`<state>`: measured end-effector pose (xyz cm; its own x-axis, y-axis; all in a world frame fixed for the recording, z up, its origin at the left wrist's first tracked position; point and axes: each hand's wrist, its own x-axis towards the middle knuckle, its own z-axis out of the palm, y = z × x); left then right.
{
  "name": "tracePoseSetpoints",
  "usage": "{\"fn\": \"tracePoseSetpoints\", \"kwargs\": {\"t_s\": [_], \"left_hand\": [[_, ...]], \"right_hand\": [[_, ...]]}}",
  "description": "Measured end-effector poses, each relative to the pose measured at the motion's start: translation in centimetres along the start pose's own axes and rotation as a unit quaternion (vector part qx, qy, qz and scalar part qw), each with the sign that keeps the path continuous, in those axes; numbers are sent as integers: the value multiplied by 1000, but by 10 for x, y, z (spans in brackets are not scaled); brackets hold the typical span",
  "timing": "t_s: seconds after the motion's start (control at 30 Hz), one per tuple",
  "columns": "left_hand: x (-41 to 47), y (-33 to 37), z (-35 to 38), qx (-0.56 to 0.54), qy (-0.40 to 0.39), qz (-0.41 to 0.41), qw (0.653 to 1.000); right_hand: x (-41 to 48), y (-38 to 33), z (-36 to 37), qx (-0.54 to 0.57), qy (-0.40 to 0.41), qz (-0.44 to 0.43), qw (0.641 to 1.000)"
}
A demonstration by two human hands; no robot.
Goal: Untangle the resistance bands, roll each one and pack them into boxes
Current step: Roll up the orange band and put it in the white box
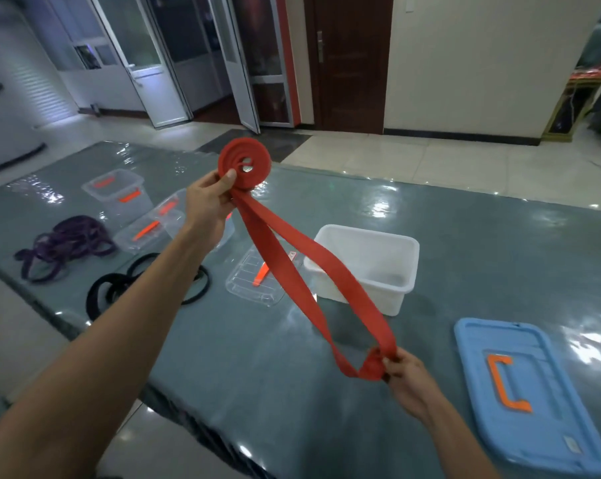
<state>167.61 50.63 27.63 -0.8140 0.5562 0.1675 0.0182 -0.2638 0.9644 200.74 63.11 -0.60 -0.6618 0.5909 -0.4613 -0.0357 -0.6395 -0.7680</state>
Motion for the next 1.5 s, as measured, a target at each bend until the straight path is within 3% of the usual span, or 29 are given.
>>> {"fn": "tracePoseSetpoints", "kwargs": {"t_s": [0.17,0.37,0.57,0.8,1.03,1.17,1.23,1.3,1.43,1.5], "left_hand": [[1,-1,-13,8,49,-22,999],[-5,5,-10,-12,43,-13,999],[-12,14,-1,-16,-14,-4,1000],[-33,13,19,110,-114,38,987],[-63,1,38,292,-303,25,907],[-80,-12,51,492,-357,75,791],[-87,-17,57,543,-354,97,755],[-93,-21,59,567,-351,95,739],[-98,-28,61,565,-369,103,731],[-101,-28,63,530,-367,107,757]], "right_hand": [[-12,-17,1,128,-5,31,991],[-10,-22,6,19,38,-18,999],[4,-8,11,-85,72,-4,994],[-9,-27,30,-226,64,-85,968],[-53,-115,93,-283,-8,-318,905],[-73,-149,116,-380,-74,-353,852],[-75,-153,120,-451,-92,-346,818],[-75,-152,122,-480,-91,-346,801],[-73,-146,119,-471,-80,-342,809],[-72,-144,116,-440,-73,-350,824]]}}
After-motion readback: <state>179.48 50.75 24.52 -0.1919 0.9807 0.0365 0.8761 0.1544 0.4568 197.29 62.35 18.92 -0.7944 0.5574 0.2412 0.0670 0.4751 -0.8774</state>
